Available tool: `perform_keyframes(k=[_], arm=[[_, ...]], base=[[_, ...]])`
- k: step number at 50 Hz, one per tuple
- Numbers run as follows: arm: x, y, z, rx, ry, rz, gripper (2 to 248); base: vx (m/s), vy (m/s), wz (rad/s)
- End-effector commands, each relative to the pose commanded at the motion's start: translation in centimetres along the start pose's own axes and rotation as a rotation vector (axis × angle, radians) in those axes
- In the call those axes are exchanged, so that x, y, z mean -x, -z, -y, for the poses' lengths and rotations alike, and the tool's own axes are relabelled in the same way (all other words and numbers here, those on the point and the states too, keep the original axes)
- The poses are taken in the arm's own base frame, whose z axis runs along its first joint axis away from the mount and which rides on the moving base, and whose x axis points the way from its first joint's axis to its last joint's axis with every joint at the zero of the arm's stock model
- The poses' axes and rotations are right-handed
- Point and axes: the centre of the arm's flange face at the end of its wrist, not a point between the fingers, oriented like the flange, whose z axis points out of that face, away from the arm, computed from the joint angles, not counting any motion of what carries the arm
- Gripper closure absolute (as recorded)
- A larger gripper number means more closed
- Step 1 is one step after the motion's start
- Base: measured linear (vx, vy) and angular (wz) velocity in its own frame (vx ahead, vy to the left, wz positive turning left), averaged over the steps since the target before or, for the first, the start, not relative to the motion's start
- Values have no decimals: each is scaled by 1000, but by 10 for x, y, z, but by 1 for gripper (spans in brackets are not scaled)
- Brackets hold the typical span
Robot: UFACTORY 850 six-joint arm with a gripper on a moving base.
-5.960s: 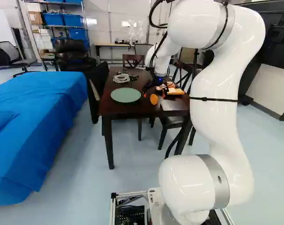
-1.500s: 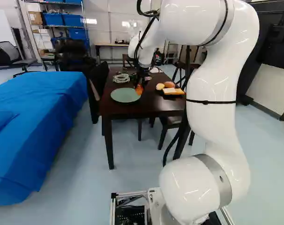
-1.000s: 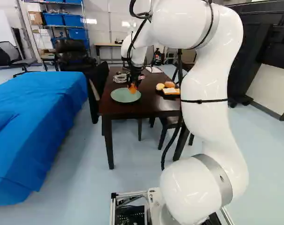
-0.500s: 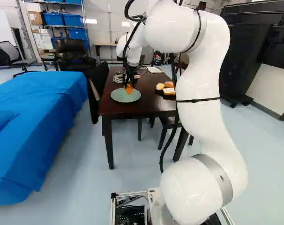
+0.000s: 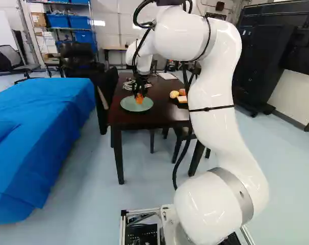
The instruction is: Move the croissant to the empty plate
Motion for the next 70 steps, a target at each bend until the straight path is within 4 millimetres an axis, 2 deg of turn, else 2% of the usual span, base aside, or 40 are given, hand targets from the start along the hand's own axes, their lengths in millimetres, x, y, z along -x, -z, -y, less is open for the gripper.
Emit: perform_keyframes(k=[15, 41, 42, 46, 47, 52, 53, 57, 58, 62, 63, 70], arm=[[0, -22, 0, 1, -1, 12, 172], [0, -22, 0, 1, -1, 12, 170], [0, -22, 0, 1, -1, 12, 143], [0, -22, 0, 1, -1, 12, 143], [0, -22, 0, 1, -1, 12, 109], [0, -22, 0, 1, -1, 12, 109], [0, -22, 0, 1, -1, 12, 75], [0, -22, 0, 1, -1, 12, 75], [0, -22, 0, 1, -1, 12, 40], [0, -22, 0, 1, -1, 12, 40], [0, -22, 0, 1, -1, 12, 6], [0, -22, 0, 1, -1, 12, 3]], base=[[0, 0, 0], [0, 0, 0], [0, 0, 0], [0, 0, 0], [0, 0, 0], [0, 0, 0], [0, 0, 0], [0, 0, 0], [0, 0, 0], [0, 0, 0], [0, 0, 0], [0, 0, 0]])
